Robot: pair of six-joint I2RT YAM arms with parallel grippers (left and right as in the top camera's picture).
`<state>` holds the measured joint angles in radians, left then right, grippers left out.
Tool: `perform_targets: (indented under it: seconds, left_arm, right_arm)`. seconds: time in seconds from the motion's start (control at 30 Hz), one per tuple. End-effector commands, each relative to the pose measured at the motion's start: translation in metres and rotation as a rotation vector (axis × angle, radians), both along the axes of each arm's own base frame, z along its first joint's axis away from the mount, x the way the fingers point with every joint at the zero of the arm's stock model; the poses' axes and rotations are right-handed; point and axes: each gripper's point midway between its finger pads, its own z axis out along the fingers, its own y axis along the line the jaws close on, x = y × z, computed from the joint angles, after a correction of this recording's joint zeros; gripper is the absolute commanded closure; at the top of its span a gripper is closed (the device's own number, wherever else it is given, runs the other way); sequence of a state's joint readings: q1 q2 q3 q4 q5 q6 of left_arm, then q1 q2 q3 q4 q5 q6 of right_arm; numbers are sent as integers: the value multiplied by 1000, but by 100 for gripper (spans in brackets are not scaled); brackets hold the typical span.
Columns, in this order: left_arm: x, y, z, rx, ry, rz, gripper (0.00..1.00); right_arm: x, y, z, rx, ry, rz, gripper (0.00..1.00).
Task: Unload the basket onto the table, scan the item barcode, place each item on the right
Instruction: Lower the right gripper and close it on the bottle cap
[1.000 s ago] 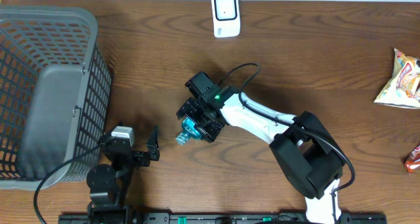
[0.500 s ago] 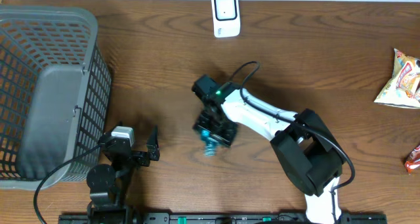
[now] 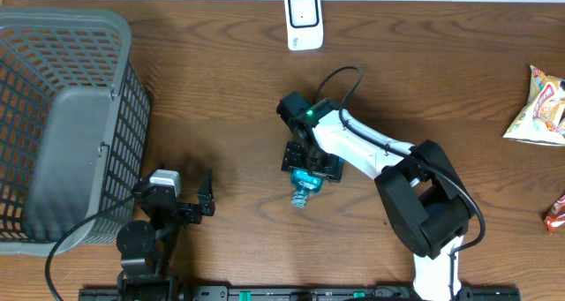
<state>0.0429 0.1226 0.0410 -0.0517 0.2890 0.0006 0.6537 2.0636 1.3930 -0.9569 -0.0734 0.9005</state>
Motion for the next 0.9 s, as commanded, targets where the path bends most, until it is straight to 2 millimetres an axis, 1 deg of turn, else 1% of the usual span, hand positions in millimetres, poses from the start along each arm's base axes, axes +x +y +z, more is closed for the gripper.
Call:
perform_targets:
  seconds: [0.0,0.07,0.1,0.17,0.23,0.3,0.4,0.5,0.6,0.67,0.73,0.87]
  left_arm:
    - [-2,-1,-16,3,38,-7,2]
    - [-2,-1,-16,3,38,-7,2]
    - [-2,-1,-16,3,38,-7,2]
    - [-2,-1,-16,3,38,-7,2]
    - [-2,-1,-16,3,38,-7,2]
    - [-2,-1,-16,3,38,-7,2]
    - [-2,-1,-16,3,38,-7,2]
    - [-2,-1,-16,3,38,-7,2]
    - [-2,-1,-16,3,38,-7,2]
    - [-2,-1,-16,3,38,-7,2]
    - [-2,-1,-16,3,38,-7,2]
    - [-2,-1,-16,3,38,-7,2]
  right_arm:
    - [-5,-17,-20,-121,-12,44,18]
    - [-8,-13,-19,-123,-14,46,21]
    - [-9,-12,-19,-128,-19,50,21]
    - [-9,-12,-18,-144,-32,63,14]
    - [-10,-13,-11,-158,-44,61,2]
    - [-10,-18,2,-189,-62,29,1]
    - [-9,-23,29,-190,-109,-2,1]
    - [-9,-17,57,-134,-159,-2,1]
    - [-15,-12,71,-112,-184,19,1]
    - [-20,-7,70,-119,-189,44,1]
    - [-26,-6,63,-143,-189,70,1]
    - [-48,-7,46,-163,-138,112,2]
